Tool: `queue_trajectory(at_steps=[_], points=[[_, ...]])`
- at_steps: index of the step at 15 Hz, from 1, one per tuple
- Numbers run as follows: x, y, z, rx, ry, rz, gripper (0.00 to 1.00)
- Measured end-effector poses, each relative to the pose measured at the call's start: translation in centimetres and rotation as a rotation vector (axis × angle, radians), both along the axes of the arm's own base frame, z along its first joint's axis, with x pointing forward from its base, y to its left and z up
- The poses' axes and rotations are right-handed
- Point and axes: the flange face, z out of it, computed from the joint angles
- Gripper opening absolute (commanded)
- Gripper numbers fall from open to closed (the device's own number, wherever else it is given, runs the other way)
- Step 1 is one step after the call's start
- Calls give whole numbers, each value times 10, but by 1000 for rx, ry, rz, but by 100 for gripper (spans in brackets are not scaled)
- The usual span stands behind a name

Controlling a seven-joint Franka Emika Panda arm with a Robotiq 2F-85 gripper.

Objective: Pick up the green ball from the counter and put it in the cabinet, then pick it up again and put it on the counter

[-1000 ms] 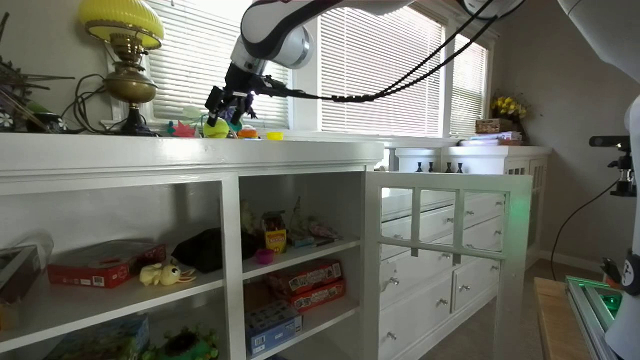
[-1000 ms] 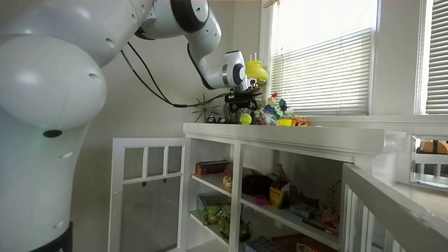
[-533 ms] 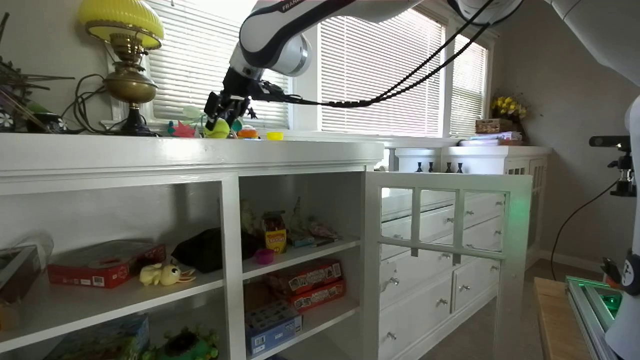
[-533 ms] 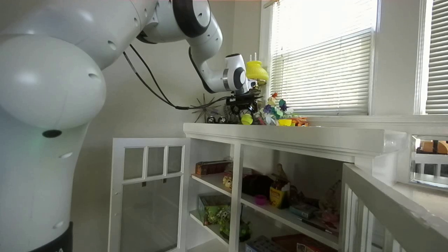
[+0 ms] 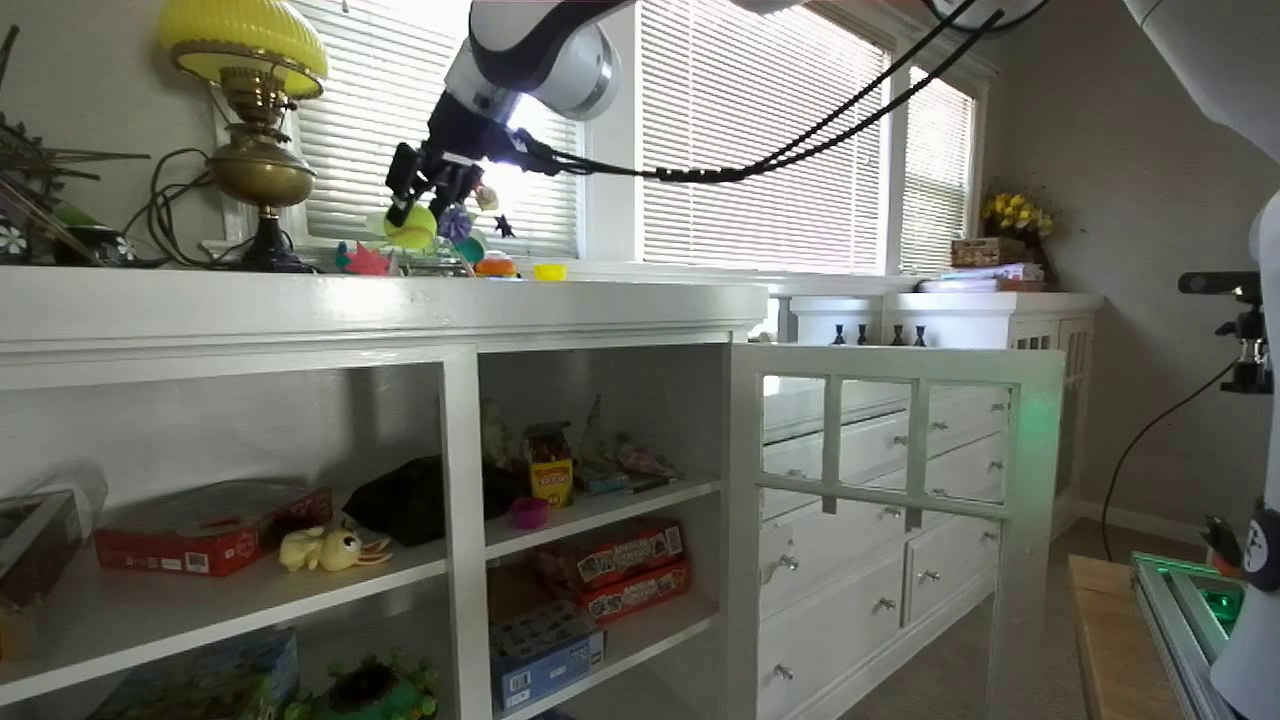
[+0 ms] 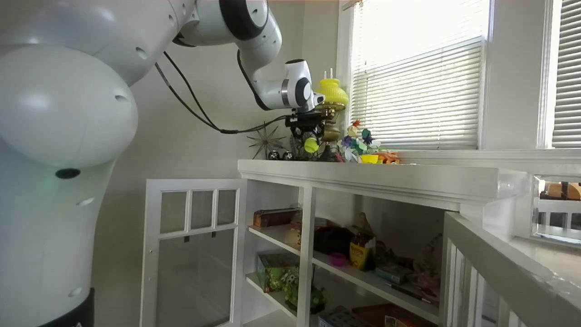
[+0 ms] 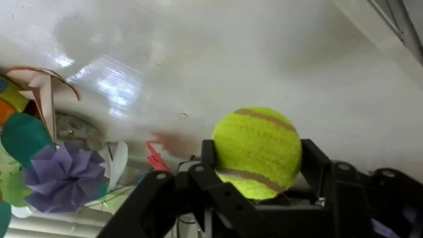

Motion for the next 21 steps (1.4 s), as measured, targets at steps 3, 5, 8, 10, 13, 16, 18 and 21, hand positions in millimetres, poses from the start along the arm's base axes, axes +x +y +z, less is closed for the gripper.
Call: queue_trajectory(at_steps=[3,5,8,10,13,16,18,21], points=[[-32,32,34,18,66,104,40],[-52,49,44,12,138,172,40],[-68,64,34,-38,263,260,40],[-72,70,18,-84,322,310,40],[-73,77,-12,-139,392,396,40],[-68,84,-45,-212,426,473,40],[-64,91,-68,-278,429,517,40],[-58,105,-100,-360,383,575,40]])
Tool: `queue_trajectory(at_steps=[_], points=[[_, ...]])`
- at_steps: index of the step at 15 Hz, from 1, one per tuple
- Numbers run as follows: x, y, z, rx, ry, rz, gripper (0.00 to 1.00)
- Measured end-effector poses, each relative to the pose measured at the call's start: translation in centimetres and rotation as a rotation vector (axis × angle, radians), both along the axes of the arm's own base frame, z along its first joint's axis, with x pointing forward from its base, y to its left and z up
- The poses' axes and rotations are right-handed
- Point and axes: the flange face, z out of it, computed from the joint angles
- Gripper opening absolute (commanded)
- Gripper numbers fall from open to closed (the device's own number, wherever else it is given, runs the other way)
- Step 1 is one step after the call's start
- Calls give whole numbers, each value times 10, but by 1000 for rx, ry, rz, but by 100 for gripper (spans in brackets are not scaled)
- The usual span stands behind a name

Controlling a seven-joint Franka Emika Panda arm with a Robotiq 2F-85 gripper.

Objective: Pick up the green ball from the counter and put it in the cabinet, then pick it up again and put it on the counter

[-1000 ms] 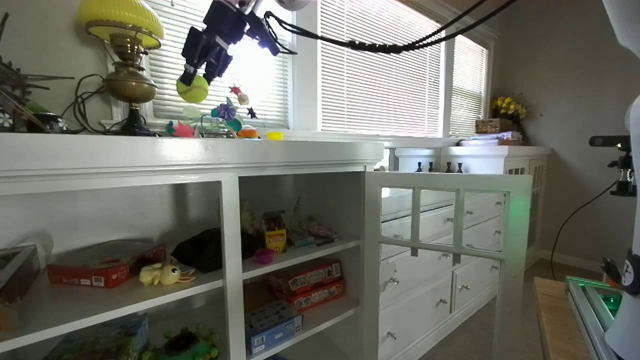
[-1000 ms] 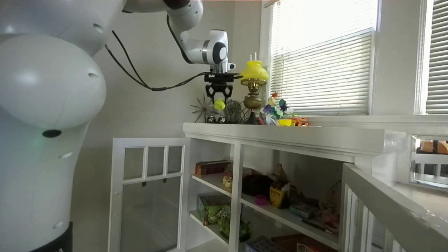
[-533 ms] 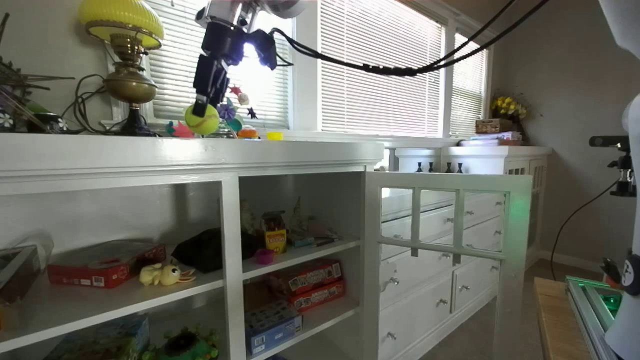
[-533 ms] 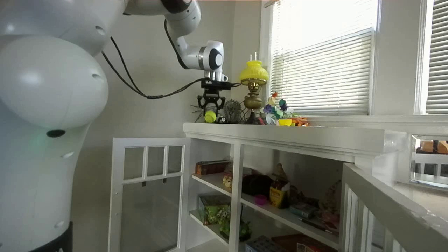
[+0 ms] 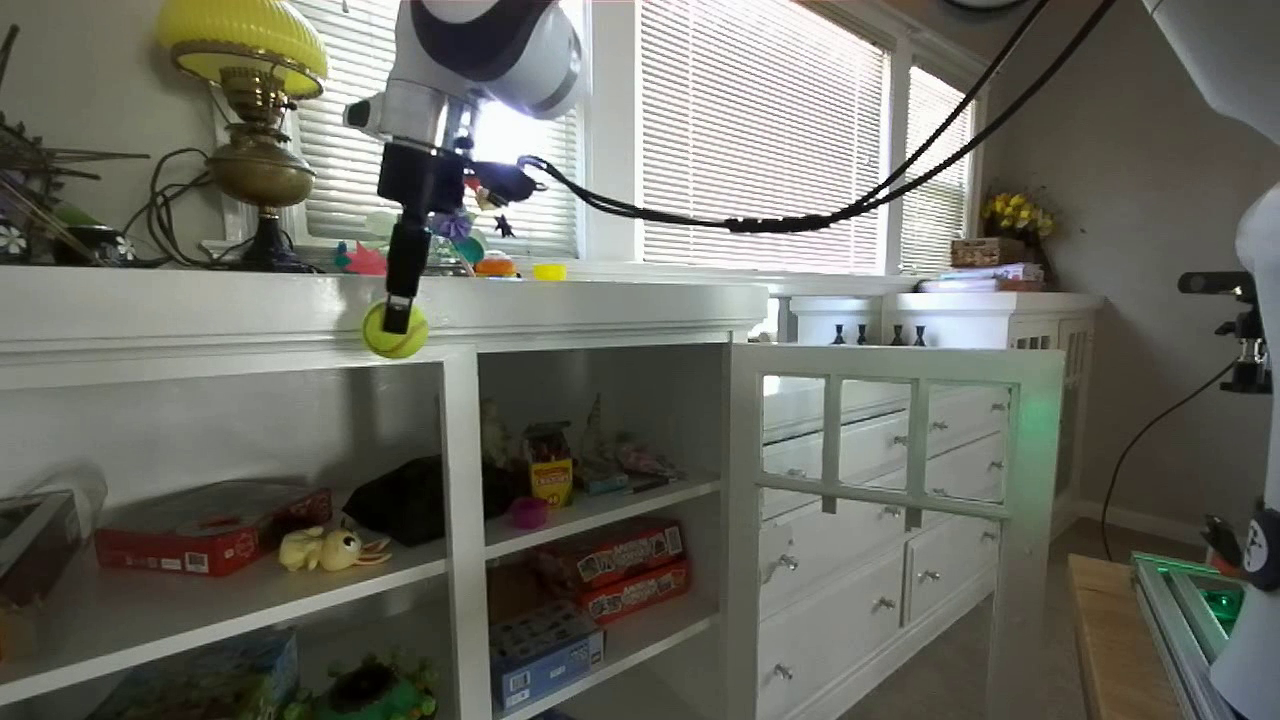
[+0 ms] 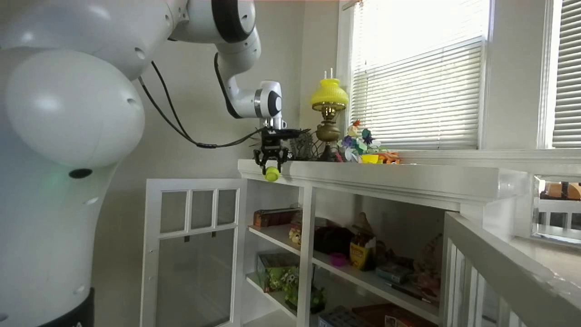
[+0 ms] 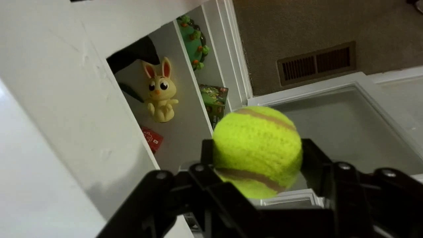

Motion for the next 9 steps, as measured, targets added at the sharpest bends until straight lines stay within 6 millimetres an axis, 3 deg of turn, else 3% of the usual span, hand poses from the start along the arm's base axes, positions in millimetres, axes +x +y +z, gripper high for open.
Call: queue_trajectory(at_steps=[4,9], points=[[5,17,-32,8,-72,86,40],[5,22,-63,12,-126,170,40]])
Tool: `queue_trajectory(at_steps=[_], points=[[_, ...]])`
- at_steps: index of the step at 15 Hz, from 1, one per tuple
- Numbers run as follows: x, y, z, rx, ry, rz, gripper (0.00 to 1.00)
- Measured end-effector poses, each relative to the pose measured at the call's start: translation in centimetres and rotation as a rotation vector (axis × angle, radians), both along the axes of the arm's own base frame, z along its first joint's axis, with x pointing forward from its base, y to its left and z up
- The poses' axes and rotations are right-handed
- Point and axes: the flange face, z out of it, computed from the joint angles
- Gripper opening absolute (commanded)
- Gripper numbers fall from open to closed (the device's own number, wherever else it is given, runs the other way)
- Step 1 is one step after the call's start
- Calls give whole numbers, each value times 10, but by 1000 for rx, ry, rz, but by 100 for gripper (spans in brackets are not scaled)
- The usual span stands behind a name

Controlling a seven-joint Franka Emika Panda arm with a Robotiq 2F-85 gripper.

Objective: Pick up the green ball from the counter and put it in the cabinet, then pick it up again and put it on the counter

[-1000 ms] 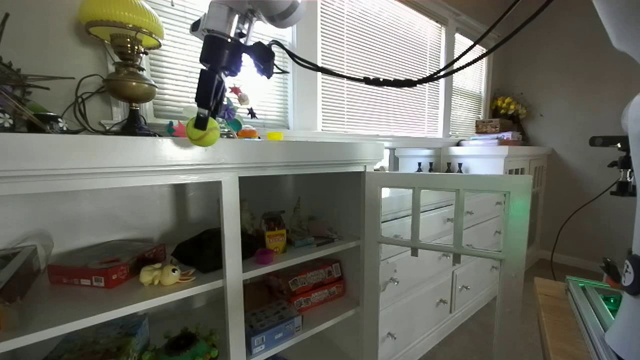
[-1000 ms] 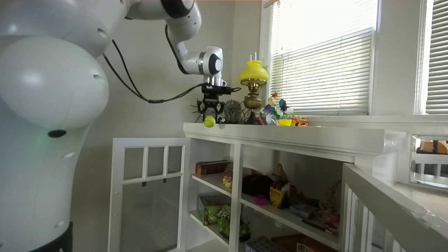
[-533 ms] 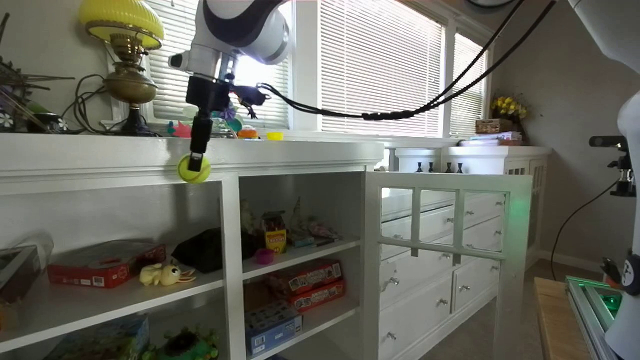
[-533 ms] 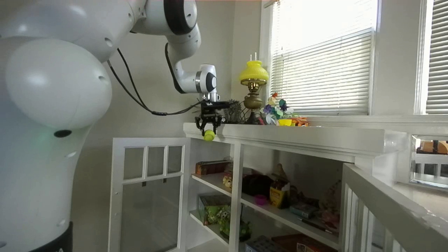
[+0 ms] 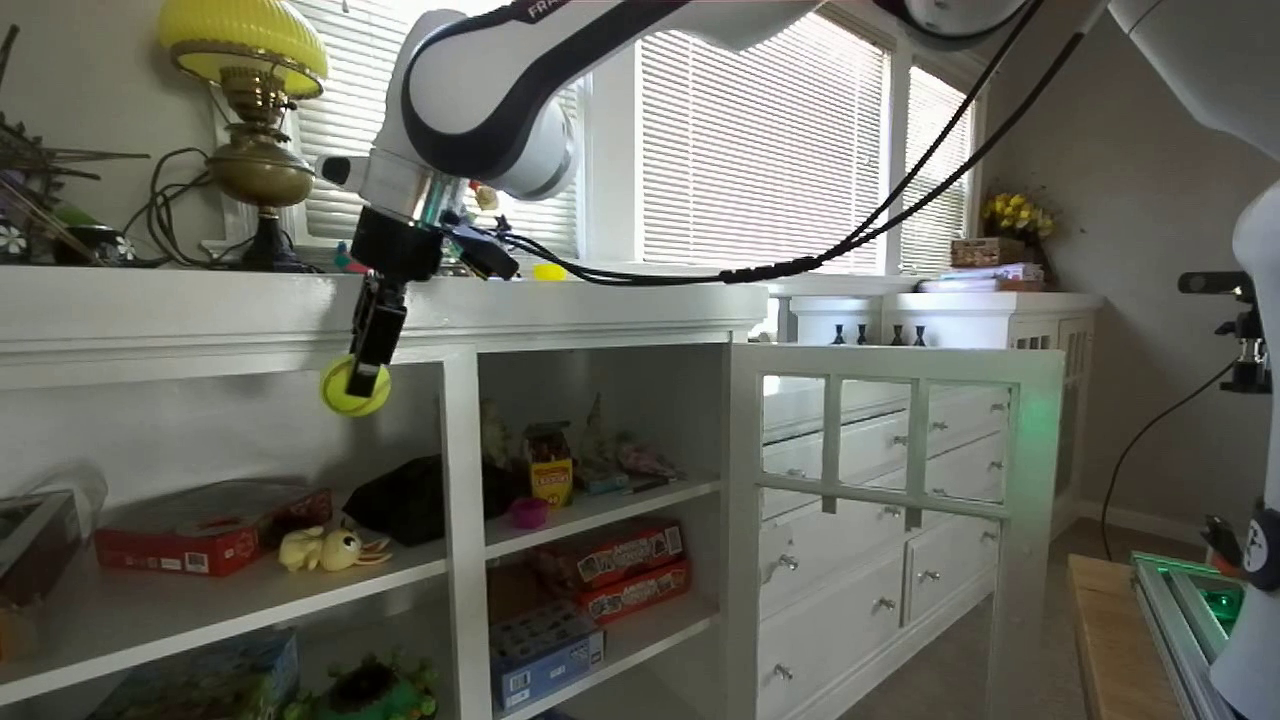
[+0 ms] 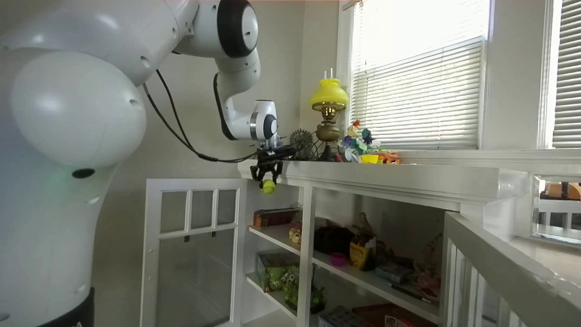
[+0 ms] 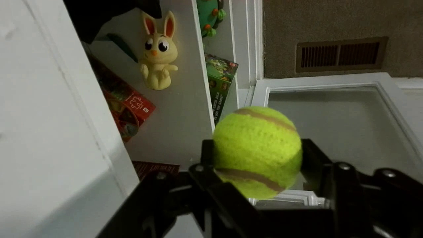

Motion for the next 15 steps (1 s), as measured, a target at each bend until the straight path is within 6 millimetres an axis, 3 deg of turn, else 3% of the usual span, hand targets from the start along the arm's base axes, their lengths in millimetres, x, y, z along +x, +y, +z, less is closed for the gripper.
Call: queue_trajectory(at_steps=[10,15], points=[[-21,20,-25,-61,-25,266,40],[-25,26,-36,-119,-205,393,40]])
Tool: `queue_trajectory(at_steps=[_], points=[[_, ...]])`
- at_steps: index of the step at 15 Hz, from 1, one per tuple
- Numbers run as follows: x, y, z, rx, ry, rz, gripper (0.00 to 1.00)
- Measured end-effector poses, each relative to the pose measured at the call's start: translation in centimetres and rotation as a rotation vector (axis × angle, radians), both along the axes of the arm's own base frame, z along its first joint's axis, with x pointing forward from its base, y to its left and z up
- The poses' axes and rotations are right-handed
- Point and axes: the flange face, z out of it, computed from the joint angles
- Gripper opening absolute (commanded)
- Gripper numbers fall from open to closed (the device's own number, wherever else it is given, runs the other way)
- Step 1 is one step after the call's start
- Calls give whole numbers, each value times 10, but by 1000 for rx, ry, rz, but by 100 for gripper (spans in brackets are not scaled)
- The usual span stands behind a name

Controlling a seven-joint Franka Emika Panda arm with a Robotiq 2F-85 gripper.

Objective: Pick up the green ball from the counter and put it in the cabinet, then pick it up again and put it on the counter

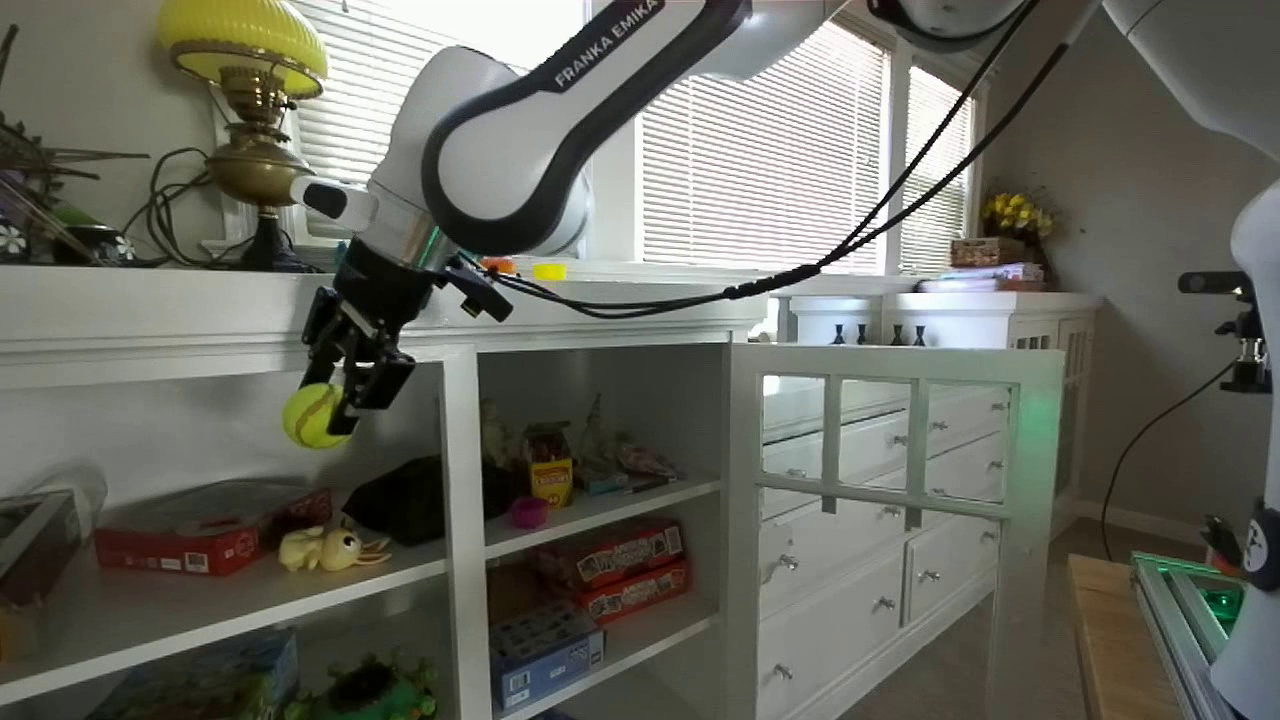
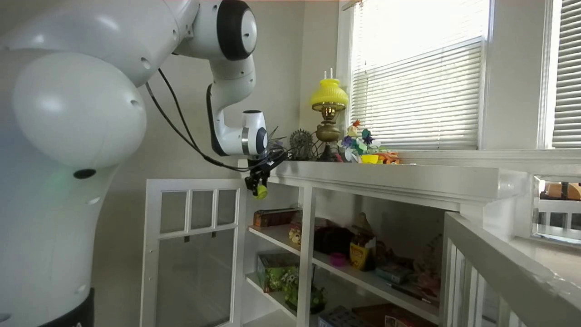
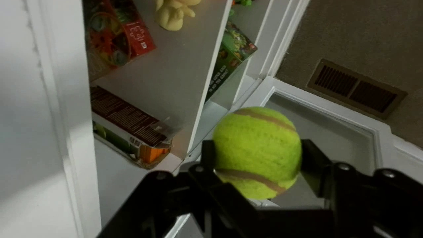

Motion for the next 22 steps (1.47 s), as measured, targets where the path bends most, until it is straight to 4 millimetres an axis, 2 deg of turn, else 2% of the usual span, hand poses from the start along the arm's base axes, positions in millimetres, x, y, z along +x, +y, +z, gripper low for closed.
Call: queue_trajectory(at_steps=[2,5,10,15,16,22], points=[[1,-2,-11,-16,-55,29,40],[-5,2,-27,-22,-47,52,40],[-23,24,-36,-14,-20,112,40],[-32,23,-52,-39,5,144,40],[-33,22,-54,-41,11,143,65],[-33,22,-56,-42,14,142,65]])
